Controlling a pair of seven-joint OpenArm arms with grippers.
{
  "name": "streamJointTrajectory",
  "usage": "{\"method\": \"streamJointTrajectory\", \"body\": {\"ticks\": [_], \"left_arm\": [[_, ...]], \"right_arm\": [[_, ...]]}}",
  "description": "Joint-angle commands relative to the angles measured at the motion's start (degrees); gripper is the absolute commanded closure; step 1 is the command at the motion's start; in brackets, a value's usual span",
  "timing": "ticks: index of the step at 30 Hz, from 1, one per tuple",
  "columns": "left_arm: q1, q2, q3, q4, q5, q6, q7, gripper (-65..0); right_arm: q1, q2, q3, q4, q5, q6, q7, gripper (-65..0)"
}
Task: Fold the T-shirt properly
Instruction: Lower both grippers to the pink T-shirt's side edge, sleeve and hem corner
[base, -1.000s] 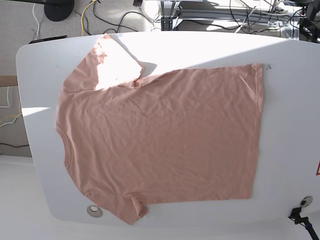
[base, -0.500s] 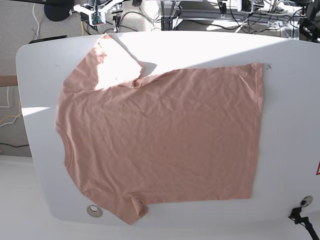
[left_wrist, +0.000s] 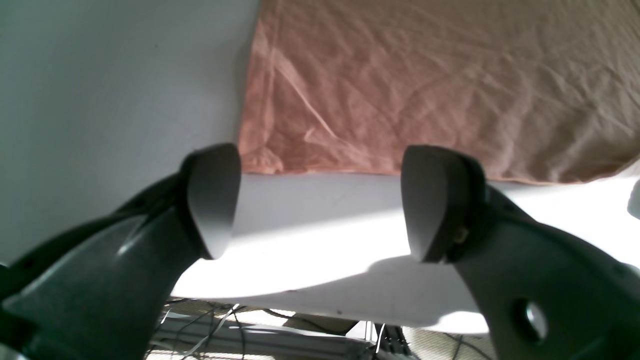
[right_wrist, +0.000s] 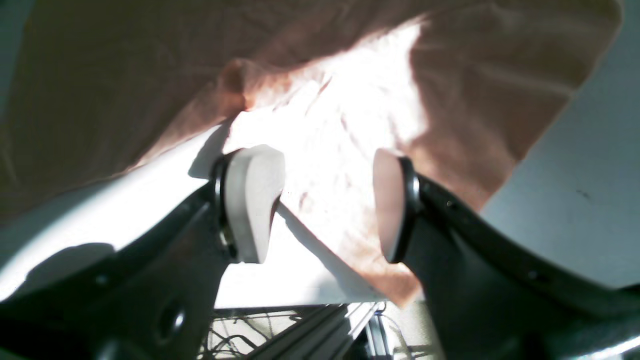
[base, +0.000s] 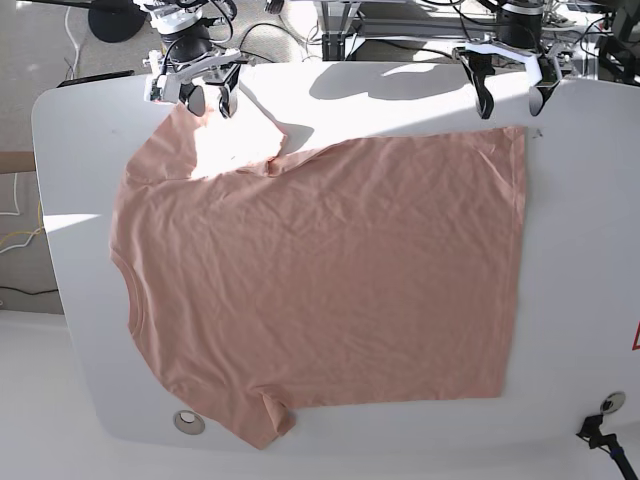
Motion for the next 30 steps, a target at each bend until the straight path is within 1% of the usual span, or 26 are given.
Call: {"method": "streamJointTrajectory", "body": {"ticks": [1, 2, 3, 5, 6, 8, 10, 12, 14, 18, 21, 23, 28, 30], "left_arm": [[0.19, -2.07, -0.68, 0.83, -3.66, -0.19, 0.65, -47.5], [-0.16, -3.39, -1.21, 0.83, -6.73, -0.19, 1.53, -47.5], [-1.04, -5.14, -2.00, 0.83, -10.87, -0.19, 2.32, -47.5], [-1.57, -7.52, -3.32, 0.39, -18.60, -0.19, 4.17, -47.5], [-1.66, -8.57, -3.76, 0.39, -21.24, -0.19, 5.23, -47.5], [-1.83, -11.12, -4.29, 0.30, -24.84, -0.19, 6.63, -47.5], [-1.92, -12.53, -4.37, 0.22, -26.87, -0.19, 6.81, -47.5], [-1.92, -13.23, -4.55, 0.22, -28.10, -0.19, 6.81, -47.5], [-1.92, -13.41, -4.64, 0.13, -28.27, -0.19, 6.81, -47.5], [-1.92, -13.41, -4.46, 0.13, -28.18, -0.19, 6.90, -47.5], [-1.92, -13.41, -4.46, 0.13, -28.18, -0.19, 6.90, -47.5], [-1.83, -13.41, -4.46, 0.13, -28.18, -0.19, 6.90, -47.5], [-1.83, -13.41, -4.46, 0.13, -28.18, -0.19, 6.90, -47.5], [-1.83, -13.41, -4.46, 0.13, -28.10, -0.19, 6.90, -47.5]], "right_arm": [[-0.50, 0.14, 2.61, 1.08, 7.04, 0.48, -1.43, -30.8], [-0.50, 0.14, 3.75, 1.08, 9.50, 0.48, -3.54, -30.8], [-0.50, 0.23, 5.25, 1.08, 12.76, 0.48, -6.09, -30.8], [-0.59, 0.23, 9.12, 1.08, 18.56, 0.48, -9.87, -30.8], [-0.68, 0.23, 10.96, 1.08, 21.11, 0.66, -11.71, -30.8], [-0.68, 0.23, 14.74, 0.99, 25.33, 2.24, -16.20, -30.8], [-0.59, 0.23, 18.00, 0.99, 28.05, 3.03, -19.62, -30.8], [-0.41, 0.14, 21.07, 0.81, 30.25, 3.03, -23.14, -30.8], [-0.41, -0.03, 22.57, 0.81, 31.83, 3.03, -25.25, -30.8], [-0.41, -0.12, 22.83, -0.07, 32.89, 3.03, -25.78, -30.8], [0.38, -0.21, 22.83, -2.27, 32.89, 3.03, -27.80, -30.8], [1.35, -1.00, 22.83, -4.11, 32.89, 3.03, -29.38, -30.8], [2.22, -1.44, 22.57, -5.25, 32.89, 3.03, -29.82, -30.8], [3.19, -1.44, 21.42, -5.34, 32.89, 3.03, -29.82, -30.8]]}}
